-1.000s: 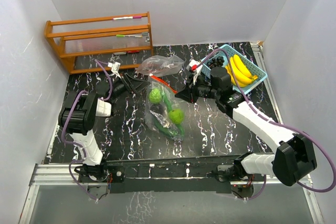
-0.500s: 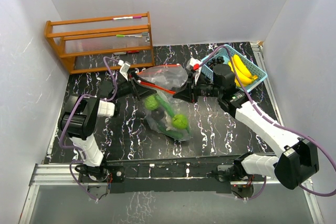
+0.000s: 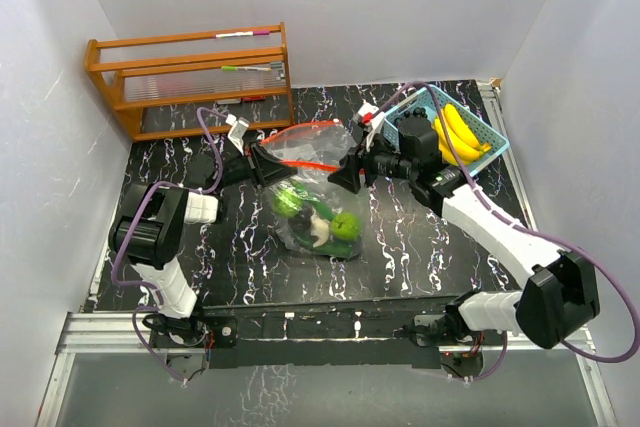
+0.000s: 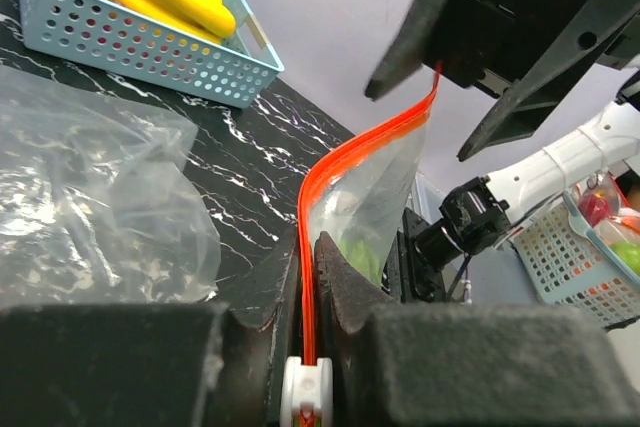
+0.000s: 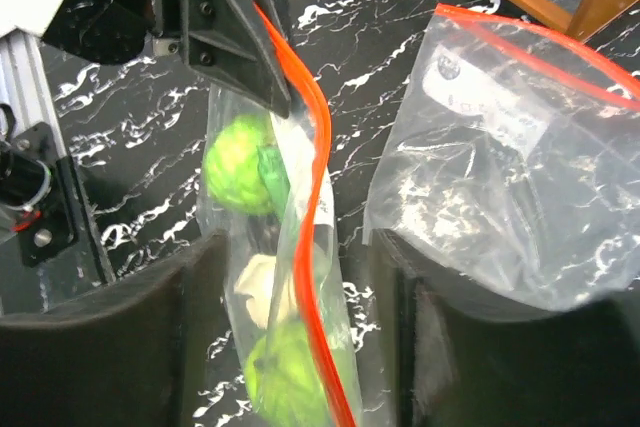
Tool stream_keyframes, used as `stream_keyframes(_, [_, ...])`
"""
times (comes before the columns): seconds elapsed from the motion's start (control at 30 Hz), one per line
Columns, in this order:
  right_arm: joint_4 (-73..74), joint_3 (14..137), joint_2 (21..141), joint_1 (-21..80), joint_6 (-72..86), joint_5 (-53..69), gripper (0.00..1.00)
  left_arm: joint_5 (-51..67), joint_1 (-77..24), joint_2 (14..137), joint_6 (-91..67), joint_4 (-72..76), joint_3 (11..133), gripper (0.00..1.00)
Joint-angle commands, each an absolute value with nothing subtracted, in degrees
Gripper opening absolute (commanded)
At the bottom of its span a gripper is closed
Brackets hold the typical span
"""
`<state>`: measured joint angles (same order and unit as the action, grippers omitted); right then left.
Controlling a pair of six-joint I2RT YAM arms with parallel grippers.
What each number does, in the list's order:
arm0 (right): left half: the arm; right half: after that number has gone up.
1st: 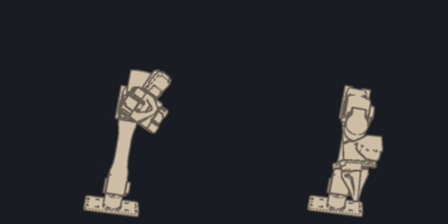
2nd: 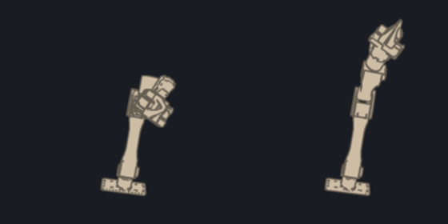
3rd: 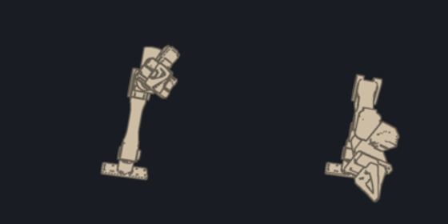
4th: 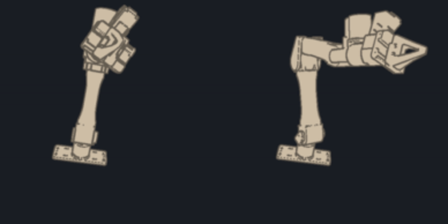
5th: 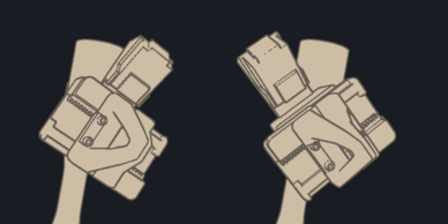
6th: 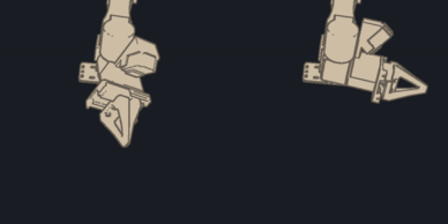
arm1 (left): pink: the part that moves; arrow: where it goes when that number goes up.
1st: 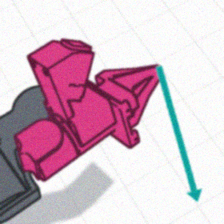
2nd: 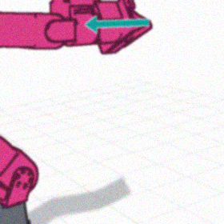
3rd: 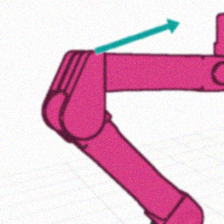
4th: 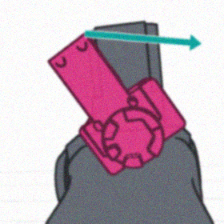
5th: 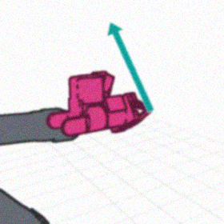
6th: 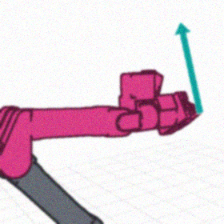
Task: Open the zip-top bag and remove the fake food
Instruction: Unzip the zipper food storage bag at the center of the board.
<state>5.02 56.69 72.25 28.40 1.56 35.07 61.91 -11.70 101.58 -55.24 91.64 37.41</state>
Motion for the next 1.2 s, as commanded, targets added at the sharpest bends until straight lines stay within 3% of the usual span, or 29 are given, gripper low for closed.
stream_keyframes(0.0, [4.7, 63.1, 75.1, 28.6, -0.1, 33.8, 0.68, 65.0, -13.0, 100.9, -56.1, 102.7, 40.1, 0.0])
stream_keyframes(0.17, [4.8, 68.2, 80.1, 30.1, -1.8, 36.9, 0.75, 66.2, -14.8, 102.2, -56.7, 102.7, 40.9, 0.0])
stream_keyframes(0.63, [4.5, 67.1, 86.8, 34.2, -1.1, 39.7, 0.69, 65.3, -15.3, 100.3, -56.9, 102.8, 40.5, 0.0])
stream_keyframes(0.7, [4.4, 65.7, 85.9, 34.2, -0.9, 39.4, 0.59, 65.2, -15.3, 100.4, -57.0, 102.8, 40.6, 0.0])
stream_keyframes(0.87, [3.5, 64.2, 83.5, 34.1, -0.1, 38.5, 0.21, 65.3, -15.3, 101.1, -57.5, 102.8, 41.2, 0.01])
stream_keyframes(0.93, [3.2, 64.3, 83.1, 34.2, -0.1, 38.2, 0.1, 65.2, -15.1, 101.1, -57.3, 102.7, 40.9, 0.09])
stream_keyframes(1.03, [3.0, 64.4, 82.8, 34.2, -0.1, 37.5, 0.08, 63.9, -14.4, 101.0, -57.3, 102.7, 39.8, 0.27])
stream_keyframes(1.13, [2.4, 64.1, 81.7, 34.2, -0.1, 35.6, 0.08, 62.3, -13.2, 100.2, -57.1, 102.8, 38.4, 0.53])
stream_keyframes(1.17, [2.3, 64.0, 81.3, 34.1, -0.3, 34.8, 0.08, 61.6, -12.7, 99.9, -56.9, 102.8, 37.7, 0.7])
